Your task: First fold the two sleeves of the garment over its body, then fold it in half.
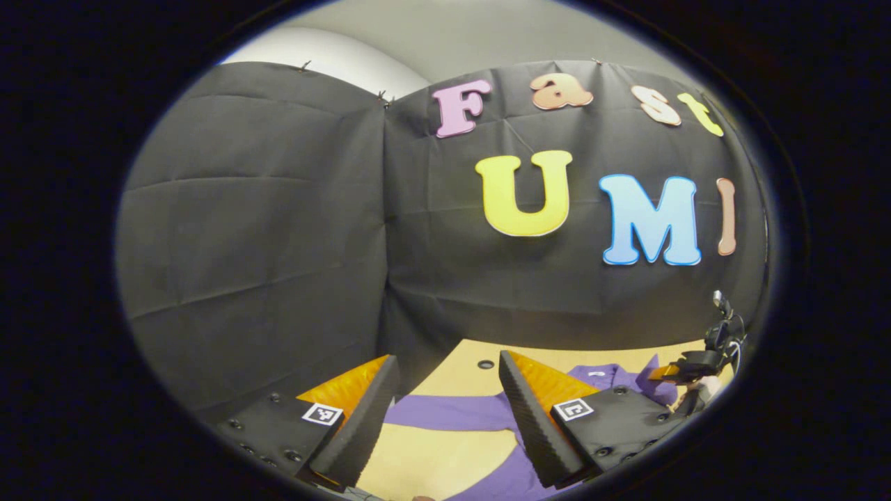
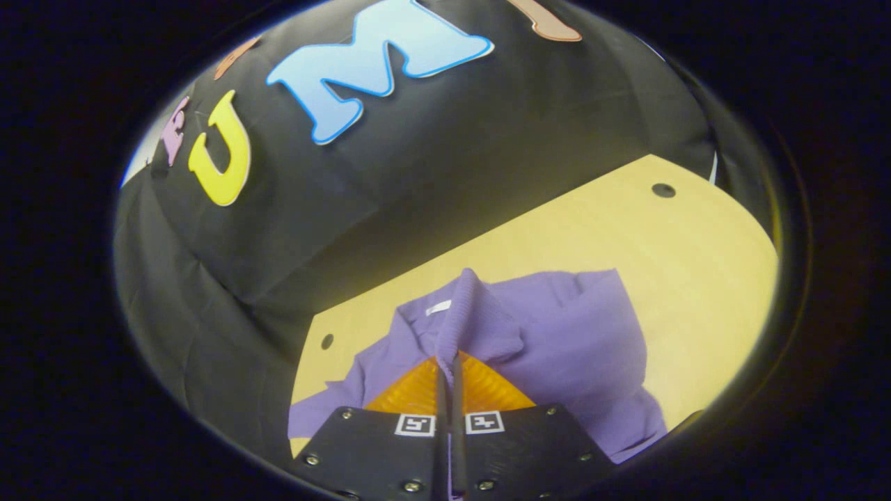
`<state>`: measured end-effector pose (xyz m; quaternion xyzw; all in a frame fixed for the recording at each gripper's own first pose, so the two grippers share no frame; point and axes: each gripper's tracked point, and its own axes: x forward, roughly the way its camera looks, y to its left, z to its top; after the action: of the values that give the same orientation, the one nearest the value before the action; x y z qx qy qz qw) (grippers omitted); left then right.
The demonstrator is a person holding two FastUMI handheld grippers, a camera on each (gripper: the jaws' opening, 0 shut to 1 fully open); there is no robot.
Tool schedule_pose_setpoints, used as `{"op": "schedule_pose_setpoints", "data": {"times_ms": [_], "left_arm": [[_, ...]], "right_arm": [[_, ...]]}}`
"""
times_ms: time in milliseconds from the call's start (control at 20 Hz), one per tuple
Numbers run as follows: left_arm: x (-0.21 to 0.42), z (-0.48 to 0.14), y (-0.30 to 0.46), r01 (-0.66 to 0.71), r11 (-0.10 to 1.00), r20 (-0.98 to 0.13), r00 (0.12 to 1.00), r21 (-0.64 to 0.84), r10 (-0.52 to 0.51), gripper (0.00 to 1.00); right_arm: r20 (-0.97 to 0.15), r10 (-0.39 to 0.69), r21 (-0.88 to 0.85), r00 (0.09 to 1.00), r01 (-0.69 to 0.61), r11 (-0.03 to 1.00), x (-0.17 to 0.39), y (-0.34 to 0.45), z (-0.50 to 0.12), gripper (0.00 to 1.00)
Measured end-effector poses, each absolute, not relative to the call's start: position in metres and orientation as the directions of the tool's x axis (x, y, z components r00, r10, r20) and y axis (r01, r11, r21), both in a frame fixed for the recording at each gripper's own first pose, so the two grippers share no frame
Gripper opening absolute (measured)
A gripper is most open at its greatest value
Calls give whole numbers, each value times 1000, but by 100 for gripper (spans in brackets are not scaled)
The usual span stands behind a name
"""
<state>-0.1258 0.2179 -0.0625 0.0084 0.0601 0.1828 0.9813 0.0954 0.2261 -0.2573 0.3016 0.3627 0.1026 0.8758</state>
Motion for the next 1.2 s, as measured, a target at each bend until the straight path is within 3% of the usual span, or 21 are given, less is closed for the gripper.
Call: {"op": "schedule_pose_setpoints", "data": {"times_ms": [600, 700, 850, 900, 1150, 1200], "left_arm": [[-146, -88, 279, -359, 932, -172, 917, 46, 361, 97], [-144, -92, 282, -354, 934, -180, 918, 35, 355, 97], [-139, -101, 281, -346, 938, -187, 920, 22, 344, 97], [-136, -103, 282, -342, 940, -190, 922, 18, 338, 97], [-110, -129, 285, -323, 946, -211, 925, 6, 317, 97], [-103, -137, 288, -319, 948, -219, 924, 5, 312, 94]], "right_arm": [[-491, 592, 770, 639, 0, 638, 42, 353, -268, 1], [-460, 634, 797, 622, -26, 603, 32, 368, -263, 11], [-461, 633, 781, 622, -54, 622, 22, 363, -259, 56], [-466, 632, 774, 620, -61, 631, 22, 360, -259, 64], [-488, 608, 733, 625, -84, 675, 24, 341, -250, 65], [-497, 604, 722, 623, -89, 686, 22, 335, -249, 58]]}}
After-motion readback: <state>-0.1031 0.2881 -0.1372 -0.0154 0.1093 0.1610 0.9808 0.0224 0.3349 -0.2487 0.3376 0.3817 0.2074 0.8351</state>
